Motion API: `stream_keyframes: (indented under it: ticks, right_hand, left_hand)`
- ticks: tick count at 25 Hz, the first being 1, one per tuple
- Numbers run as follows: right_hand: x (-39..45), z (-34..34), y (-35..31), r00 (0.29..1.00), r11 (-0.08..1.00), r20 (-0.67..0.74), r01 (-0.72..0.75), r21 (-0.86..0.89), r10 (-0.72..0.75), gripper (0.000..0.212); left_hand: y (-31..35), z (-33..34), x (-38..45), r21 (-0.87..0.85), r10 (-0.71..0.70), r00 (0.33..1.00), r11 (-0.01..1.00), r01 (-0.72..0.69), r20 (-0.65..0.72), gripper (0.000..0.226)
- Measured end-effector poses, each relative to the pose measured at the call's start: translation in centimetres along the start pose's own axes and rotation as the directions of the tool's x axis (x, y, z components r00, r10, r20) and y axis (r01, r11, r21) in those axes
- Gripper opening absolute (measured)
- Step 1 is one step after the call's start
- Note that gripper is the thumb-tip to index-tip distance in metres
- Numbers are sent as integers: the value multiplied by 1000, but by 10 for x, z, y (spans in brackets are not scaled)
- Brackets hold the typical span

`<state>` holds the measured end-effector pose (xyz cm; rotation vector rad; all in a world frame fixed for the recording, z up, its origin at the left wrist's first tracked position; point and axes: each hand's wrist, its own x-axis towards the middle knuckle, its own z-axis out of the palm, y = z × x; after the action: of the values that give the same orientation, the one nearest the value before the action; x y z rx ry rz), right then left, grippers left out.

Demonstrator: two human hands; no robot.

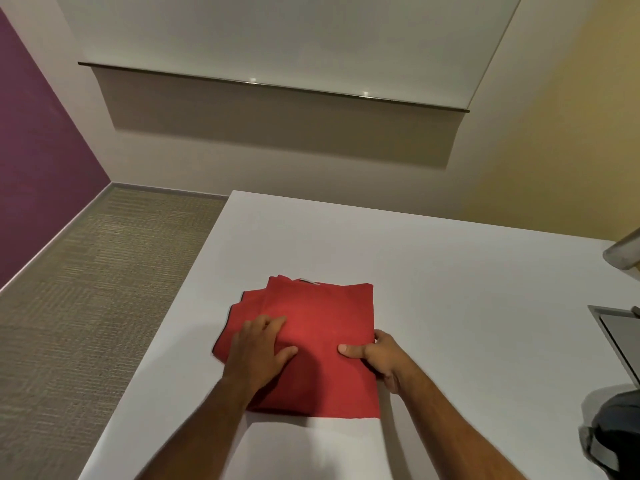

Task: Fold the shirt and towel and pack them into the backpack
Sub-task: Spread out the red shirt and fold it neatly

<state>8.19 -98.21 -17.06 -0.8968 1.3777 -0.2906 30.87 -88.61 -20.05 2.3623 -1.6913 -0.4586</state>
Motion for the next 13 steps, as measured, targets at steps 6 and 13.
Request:
stream_keyframes:
  ticks: [6,13]
  right_hand:
    - [3,10,-13,998,998,-20,56,10,-56,49]
    - [-38,-9,-96,925,579,24,258,-773,-380,49]
  left_hand:
    - [12,5,2,65,-40,999,997,40,0,73]
    - [48,-16,7,-678,-186,954,672,298,235,72]
